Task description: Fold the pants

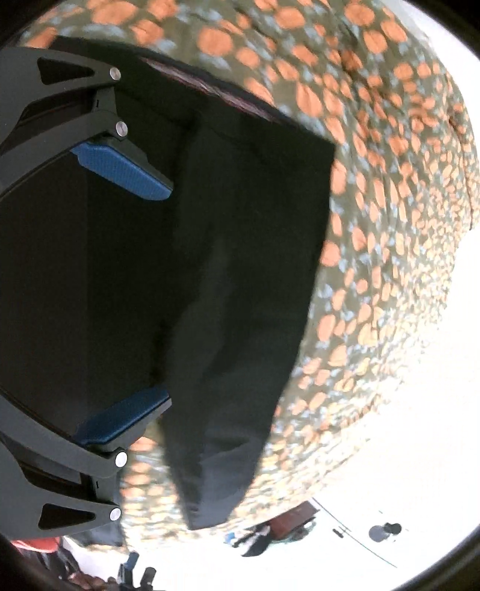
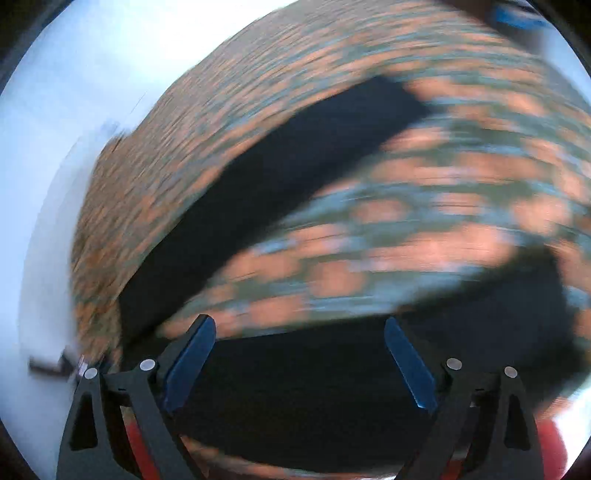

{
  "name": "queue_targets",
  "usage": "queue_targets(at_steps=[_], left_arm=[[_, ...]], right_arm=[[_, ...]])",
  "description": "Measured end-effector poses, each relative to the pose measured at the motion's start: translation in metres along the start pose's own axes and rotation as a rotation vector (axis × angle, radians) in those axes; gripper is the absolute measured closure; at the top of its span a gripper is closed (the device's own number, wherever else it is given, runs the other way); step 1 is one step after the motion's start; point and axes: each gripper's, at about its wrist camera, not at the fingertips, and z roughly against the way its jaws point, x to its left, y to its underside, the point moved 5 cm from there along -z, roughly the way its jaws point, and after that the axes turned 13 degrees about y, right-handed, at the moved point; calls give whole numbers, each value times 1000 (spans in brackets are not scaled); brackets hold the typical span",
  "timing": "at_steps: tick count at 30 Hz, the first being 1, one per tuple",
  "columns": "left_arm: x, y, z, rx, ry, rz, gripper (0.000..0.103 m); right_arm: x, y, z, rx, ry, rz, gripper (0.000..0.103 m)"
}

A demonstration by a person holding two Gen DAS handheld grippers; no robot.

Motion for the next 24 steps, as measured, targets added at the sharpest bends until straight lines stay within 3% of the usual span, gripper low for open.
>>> queue_targets(at_steps=[3, 5, 8, 11, 14, 17, 21, 24], left_arm=[[9, -12, -26, 3, -45, -2, 1], [27, -15, -39, -6, -80, 30, 1], [61, -7, -49, -20, -143, 96, 1], [74, 6, -52, -72, -147, 56, 1], [69, 15, -55, -98, -177, -31, 1], [68, 16, -61, -104, -213, -59, 0], [68, 15, -63, -109, -232, -73, 0], [68, 15, -64, -119, -240, -80, 0]], right_arm=[[117, -1, -48, 135, -134, 126, 10], [184, 3, -81, 165, -193, 210, 10], [257, -6, -134, 157, -222, 336, 10], [281, -16, -171, 156, -183, 431, 10], [252, -46, -193, 141, -98, 461, 10], [178, -99, -197, 78, 19, 417, 10], [35, -182, -167, -57, 161, 205, 10], [-85, -220, -141, -84, 281, -18, 10]])
